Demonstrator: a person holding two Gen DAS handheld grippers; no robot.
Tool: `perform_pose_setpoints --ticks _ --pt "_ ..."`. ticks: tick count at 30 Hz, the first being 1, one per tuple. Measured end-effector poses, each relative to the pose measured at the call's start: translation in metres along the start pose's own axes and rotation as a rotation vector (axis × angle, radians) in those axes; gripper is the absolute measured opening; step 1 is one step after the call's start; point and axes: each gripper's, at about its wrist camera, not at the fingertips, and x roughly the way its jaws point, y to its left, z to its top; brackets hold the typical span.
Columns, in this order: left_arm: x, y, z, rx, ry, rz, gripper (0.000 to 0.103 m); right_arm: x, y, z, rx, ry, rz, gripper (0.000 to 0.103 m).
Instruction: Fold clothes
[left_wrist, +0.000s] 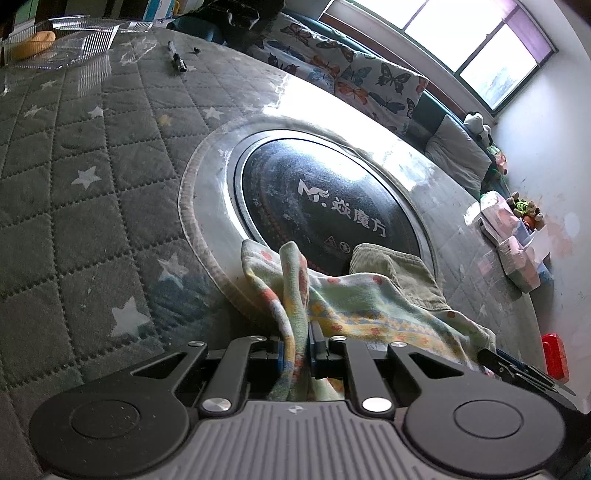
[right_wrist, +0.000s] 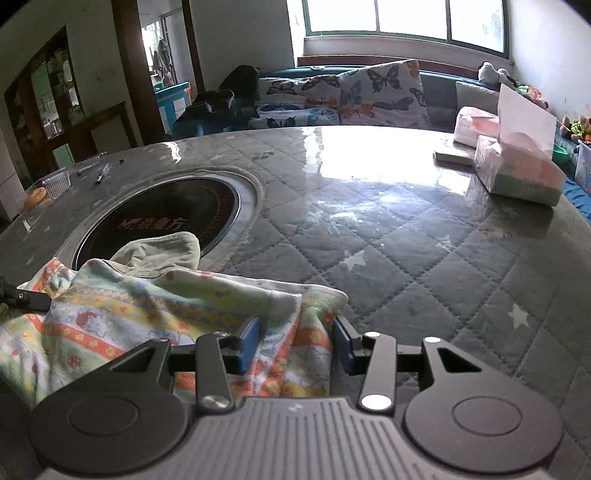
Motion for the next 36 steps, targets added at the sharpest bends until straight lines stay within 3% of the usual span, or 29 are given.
perform_pose_setpoints --ticks 12,13,16,17,18,27,36 --pt "0.000 0.000 0.000 0.005 -0.004 0.003 0.013 0.001 -0.004 -0.001 0.034 -0.005 -0.001 0.049" --pt "0.000 0.000 0.000 0.005 -0.005 0.004 0.013 0.002 -0.002 -0.001 0.026 -0.004 0.003 0.047" --pt "0.000 -0.002 -0.001 0.012 -0.007 0.010 0.013 0.005 0.011 -0.002 -0.014 -0.010 0.018 0.026" --pt "0.000 -0.003 -0.001 0.016 -0.008 0.013 0.013 0.005 0.013 -0.002 -0.009 -0.010 0.033 0.015" --pt "0.000 -0.004 -0.001 0.021 -0.008 0.018 0.013 0.004 0.015 -0.002 -0.006 -0.014 0.040 0.011" --pt "-0.013 -0.029 0.006 0.096 -0.041 0.000 0.010 -0.030 0.008 0.006 0.022 -0.112 0.054 0.008" --pt "-0.004 -0.098 0.020 0.198 -0.064 -0.056 0.006 -0.070 -0.027 0.022 0.052 -0.208 -0.043 0.007"
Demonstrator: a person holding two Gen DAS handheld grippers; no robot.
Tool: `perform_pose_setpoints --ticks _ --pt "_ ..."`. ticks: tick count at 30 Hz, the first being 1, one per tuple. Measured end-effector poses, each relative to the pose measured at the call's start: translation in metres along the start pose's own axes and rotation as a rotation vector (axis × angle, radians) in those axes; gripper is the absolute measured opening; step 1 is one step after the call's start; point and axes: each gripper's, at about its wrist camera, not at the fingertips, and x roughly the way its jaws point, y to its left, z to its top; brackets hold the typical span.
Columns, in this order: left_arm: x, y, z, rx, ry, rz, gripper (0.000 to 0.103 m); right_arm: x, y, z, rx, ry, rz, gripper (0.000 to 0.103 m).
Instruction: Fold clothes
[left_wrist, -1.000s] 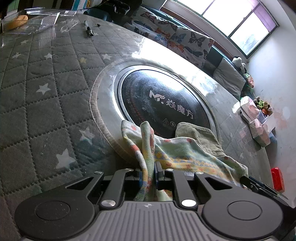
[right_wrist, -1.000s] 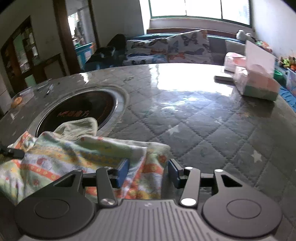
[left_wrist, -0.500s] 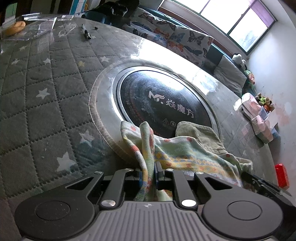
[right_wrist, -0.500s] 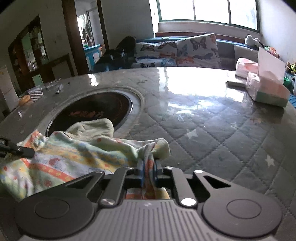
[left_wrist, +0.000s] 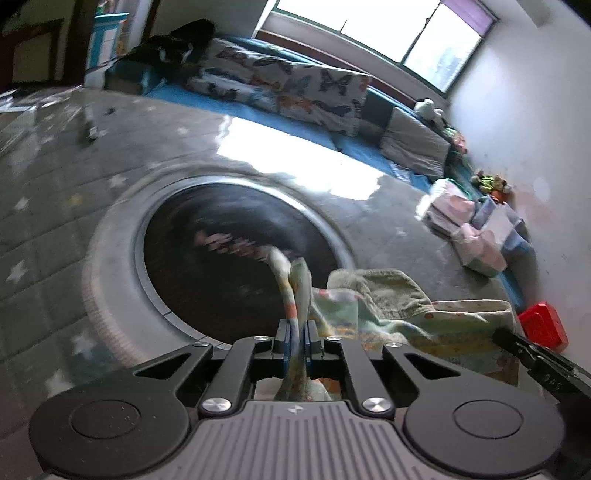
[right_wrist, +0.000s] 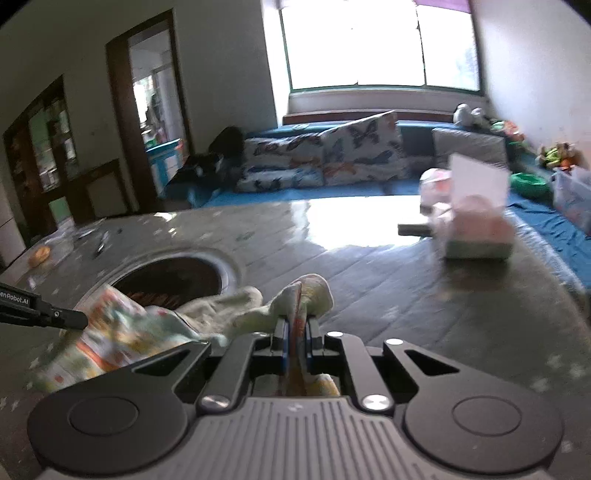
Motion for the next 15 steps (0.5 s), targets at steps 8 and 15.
perform_pose_setpoints --ticks 8,15 --pt "0.025 -0.051 0.011 0.053 -0.002 -0.040 0.005 -0.012 -0.042 0.013 0.036 -0.026 -0.092 0.007" --pt "0.046 -0.051 -0.006 0.068 0.052 0.010 0.012 -0.014 -0.063 0.005 0.054 -0.028 -0.114 0.007"
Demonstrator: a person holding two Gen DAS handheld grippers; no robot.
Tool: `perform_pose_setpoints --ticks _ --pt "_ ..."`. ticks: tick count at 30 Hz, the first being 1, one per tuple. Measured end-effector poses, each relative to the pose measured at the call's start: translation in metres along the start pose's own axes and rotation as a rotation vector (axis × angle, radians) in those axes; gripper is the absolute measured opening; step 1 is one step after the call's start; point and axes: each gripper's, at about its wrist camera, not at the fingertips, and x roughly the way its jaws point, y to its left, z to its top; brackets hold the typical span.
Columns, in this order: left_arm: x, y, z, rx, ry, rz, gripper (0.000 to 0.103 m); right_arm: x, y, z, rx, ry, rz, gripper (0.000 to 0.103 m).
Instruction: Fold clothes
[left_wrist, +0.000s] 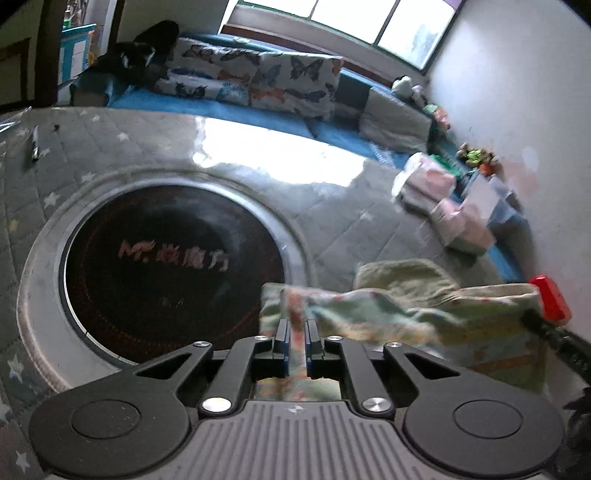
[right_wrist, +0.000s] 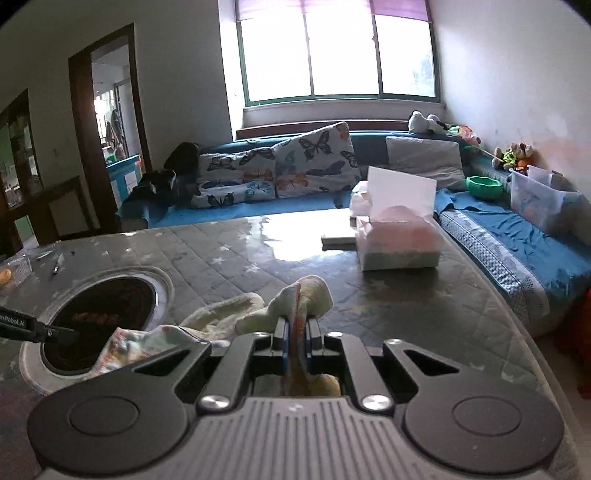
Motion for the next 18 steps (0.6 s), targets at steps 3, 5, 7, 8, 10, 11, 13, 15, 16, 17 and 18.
perform_pose_setpoints --ticks 3,5,7,8,10,11,13,15,16,17,18 --pt "0.010 0.005 -0.006 -0.022 0.030 0.001 0.029 0.002 -0.009 -0.006 0.018 0.010 -0.013 0.007" --pt "0.015 0.008 -0.009 -0.038 0.037 0.009 0.044 0.003 -0.012 -0.010 0.021 0.020 -0.020 0.007" --pt "0.020 0.009 -0.011 -0.059 0.042 -0.003 0.045 0.004 -0.015 -0.014 0.024 0.031 -0.026 0.008" --pt "0.023 0.010 -0.011 -0.071 0.047 -0.009 0.048 0.005 -0.016 -0.016 0.025 0.036 -0.028 0.008" --pt "0.030 0.010 -0.013 -0.096 0.059 -0.012 0.049 0.008 -0.018 -0.020 0.028 0.048 -0.032 0.008" --pt "0.033 0.010 -0.013 -0.104 0.066 -0.010 0.049 0.009 -0.019 -0.021 0.032 0.051 -0.033 0.008" --pt "0.037 0.008 -0.015 -0.114 0.066 -0.001 0.050 0.011 -0.021 -0.023 0.041 0.056 -0.034 0.008" --pt "0.036 0.007 -0.016 -0.115 0.051 0.008 0.050 0.011 -0.024 -0.024 0.043 0.060 -0.033 0.008" --pt "0.035 0.006 -0.017 -0.109 0.045 0.011 0.051 0.011 -0.025 -0.025 0.041 0.062 -0.032 0.008" --pt "0.034 0.006 -0.018 -0.104 0.042 0.016 0.051 0.011 -0.025 -0.026 0.038 0.065 -0.032 0.008" --pt "0.035 0.006 -0.018 -0.106 0.044 0.016 0.051 0.012 -0.026 -0.027 0.037 0.067 -0.033 0.008"
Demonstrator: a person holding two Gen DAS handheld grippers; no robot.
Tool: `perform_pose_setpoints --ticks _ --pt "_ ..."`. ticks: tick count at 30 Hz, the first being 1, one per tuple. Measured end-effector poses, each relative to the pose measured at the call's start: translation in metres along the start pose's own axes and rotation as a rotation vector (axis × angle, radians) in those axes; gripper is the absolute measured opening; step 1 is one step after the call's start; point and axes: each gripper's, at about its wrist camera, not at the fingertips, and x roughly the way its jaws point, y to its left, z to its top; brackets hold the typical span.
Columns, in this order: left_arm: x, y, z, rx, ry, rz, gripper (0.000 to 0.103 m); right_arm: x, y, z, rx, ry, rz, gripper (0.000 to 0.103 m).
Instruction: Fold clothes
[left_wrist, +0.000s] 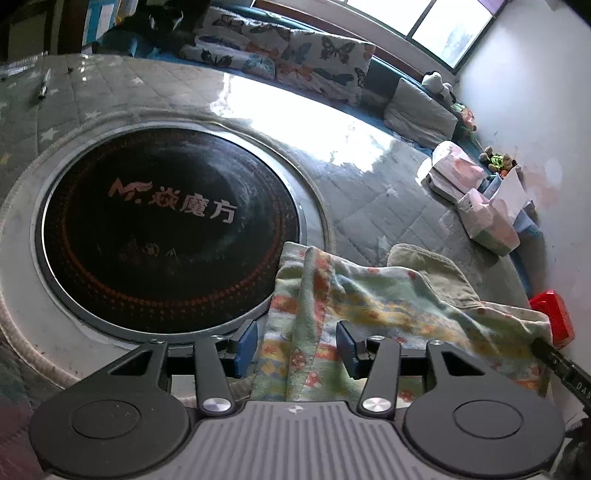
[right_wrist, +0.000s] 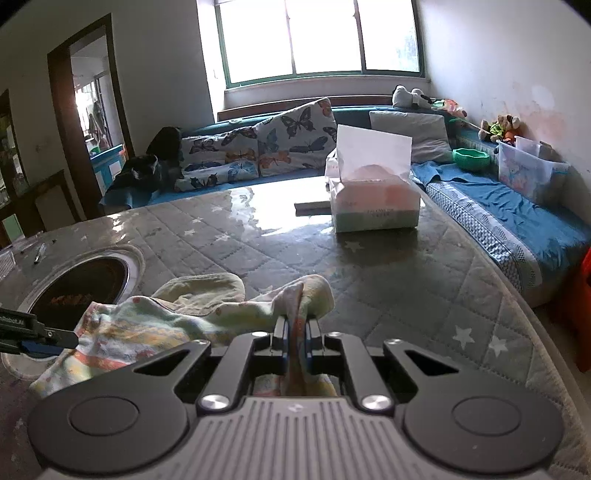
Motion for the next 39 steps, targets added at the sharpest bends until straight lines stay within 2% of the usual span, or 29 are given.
perform_pose_setpoints --ticks 4,6,8,9,10,11,23,39 --pt "0.003 -0.002 0.000 -0.003 0.001 0.002 0.049 0.005 -0.002 -0.002 0.009 0.007 -0.002 0.008" --pt "0.006 -0.004 0.001 0.001 0.000 0.008 0.043 0.008 -0.003 -0.003 0.012 0.013 -0.003 0.008" --pt "0.009 -0.005 0.003 -0.009 0.000 0.006 0.022 0.009 -0.004 -0.004 0.016 0.016 -0.005 0.008" --pt "0.010 -0.005 0.003 -0.011 -0.001 0.000 0.019 0.009 -0.005 -0.005 0.018 0.017 -0.005 0.008" --pt "0.011 -0.006 0.002 -0.012 -0.004 -0.004 0.011 0.010 -0.005 -0.005 0.021 0.018 -0.005 0.008" --pt "0.012 -0.006 0.002 -0.012 -0.007 -0.008 0.010 0.010 -0.006 -0.005 0.023 0.019 -0.004 0.008" --pt "-0.015 -0.050 0.014 0.088 -0.111 -0.063 0.007 -0.015 -0.004 0.021 0.021 -0.087 -0.003 0.008" --pt "0.003 -0.105 0.033 0.150 -0.111 -0.094 0.007 -0.014 -0.023 0.046 0.023 -0.130 -0.086 0.008"
